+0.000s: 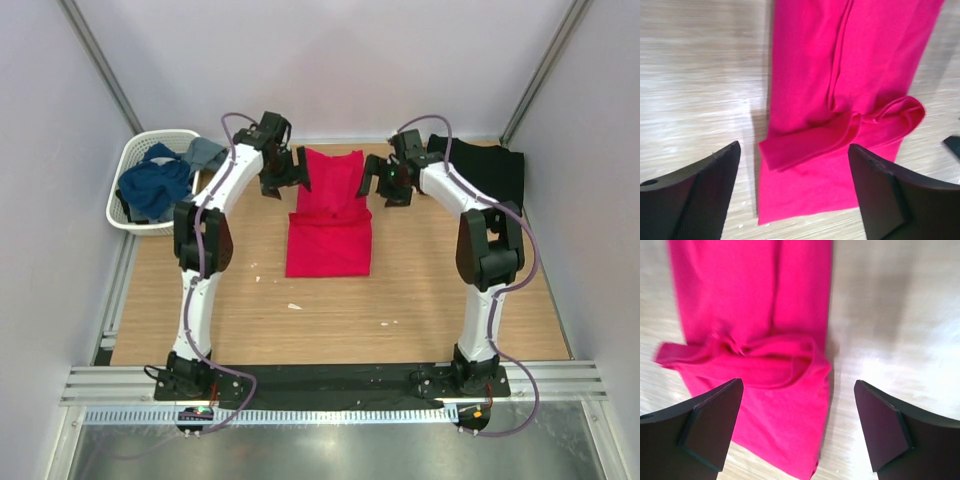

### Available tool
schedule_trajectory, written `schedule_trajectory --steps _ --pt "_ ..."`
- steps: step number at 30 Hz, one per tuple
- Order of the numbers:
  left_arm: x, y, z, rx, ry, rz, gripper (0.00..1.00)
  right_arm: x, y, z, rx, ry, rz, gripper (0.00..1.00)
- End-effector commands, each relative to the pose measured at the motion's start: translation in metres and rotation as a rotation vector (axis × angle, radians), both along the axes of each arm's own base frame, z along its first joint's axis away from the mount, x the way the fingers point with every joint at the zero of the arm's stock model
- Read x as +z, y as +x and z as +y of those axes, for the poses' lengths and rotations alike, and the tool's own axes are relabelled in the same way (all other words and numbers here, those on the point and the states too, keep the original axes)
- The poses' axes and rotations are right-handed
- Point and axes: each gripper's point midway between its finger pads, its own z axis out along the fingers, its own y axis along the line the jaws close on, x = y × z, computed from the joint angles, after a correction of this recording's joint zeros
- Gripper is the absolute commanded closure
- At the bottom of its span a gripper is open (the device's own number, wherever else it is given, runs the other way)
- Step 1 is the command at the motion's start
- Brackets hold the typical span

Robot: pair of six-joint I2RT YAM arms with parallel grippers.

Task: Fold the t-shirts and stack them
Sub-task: Fold the tshirt

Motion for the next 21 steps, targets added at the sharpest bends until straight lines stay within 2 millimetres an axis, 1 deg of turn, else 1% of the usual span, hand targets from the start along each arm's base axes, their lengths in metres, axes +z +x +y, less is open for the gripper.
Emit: schedule_trajectory --steps 1,2,3,4,5,6,7,8,9,10,11,12,13,14,15,16,17,18,19,20,21 --pt "0.08 -0.005 0.026 0.01 0.059 -0.135 0.09 0.098 0.027 0.003 0.053 0.036 -0.264 0.0" --pt "0.073 -0.019 0.029 0.014 0.061 -0.1 0.07 0.105 0.023 0.007 0.072 0.048 -0.276 0.0" --pt "0.08 -0.02 0.027 0.021 0.033 -0.134 0.04 0.109 0.017 0.014 0.107 0.067 -0.28 0.0" --pt "0.078 -0.029 0.026 0.02 0.014 -0.127 0.01 0.118 0.008 0.021 0.139 0.078 -0.298 0.01" --pt "0.086 -0.048 0.023 0.026 -0.05 -0.138 0.01 0.11 -0.007 0.034 0.191 0.078 -0.28 0.0" --pt "0.08 -0.06 0.022 0.03 -0.08 -0.12 0.01 0.108 -0.019 0.046 0.235 0.084 -0.274 0.0" --pt "0.1 -0.074 0.022 0.036 -0.126 -0.16 0.02 0.111 -0.03 0.056 0.27 0.087 -0.286 0.0" --pt "0.095 -0.082 0.022 0.047 -0.148 -0.151 0.02 0.093 -0.055 0.077 0.346 0.077 -0.256 0.0" --pt "0.066 -0.102 0.024 0.069 -0.158 -0.085 0.01 0.086 -0.067 0.089 0.388 0.078 -0.251 0.0" --pt "0.061 -0.111 0.027 0.079 -0.162 -0.076 0.02 0.084 -0.075 0.1 0.425 0.081 -0.271 0.0" --pt "0.063 -0.123 0.031 0.085 -0.162 -0.079 0.02 0.07 -0.097 0.118 0.495 0.074 -0.253 0.0" --pt "0.043 -0.14 0.04 0.103 -0.124 -0.027 0.02 0.065 -0.102 0.125 0.514 0.065 -0.256 0.0" --pt "0.037 -0.149 0.046 0.116 -0.104 -0.011 0.03 0.057 -0.103 0.129 0.508 0.027 -0.262 0.0" --pt "0.043 -0.159 0.054 0.126 -0.088 -0.027 0.03 0.048 -0.101 0.13 0.5 -0.006 -0.256 0.01" --pt "0.041 -0.166 0.06 0.139 -0.065 -0.025 0.02 0.042 -0.105 0.136 0.482 -0.023 -0.241 0.0" --pt "0.033 -0.173 0.073 0.17 -0.011 -0.026 0.02 0.036 -0.104 0.132 0.441 -0.053 -0.22 0.0" --pt "0.034 -0.18 0.081 0.187 0.018 -0.016 0.01 0.028 -0.096 0.122 0.364 -0.104 -0.21 0.01" --pt "0.042 -0.184 0.087 0.199 0.03 -0.044 0.0 0.025 -0.095 0.119 0.325 -0.118 -0.198 0.0" --pt "0.041 -0.188 0.092 0.213 0.051 -0.047 0.0 0.021 -0.094 0.115 0.263 -0.126 -0.178 0.0" --pt "0.042 -0.191 0.095 0.22 0.057 -0.049 0.0 0.015 -0.091 0.106 0.227 -0.164 -0.177 0.0" --pt "0.048 -0.194 0.097 0.227 0.051 -0.072 0.0 0.01 -0.089 0.102 0.207 -0.188 -0.176 0.0"
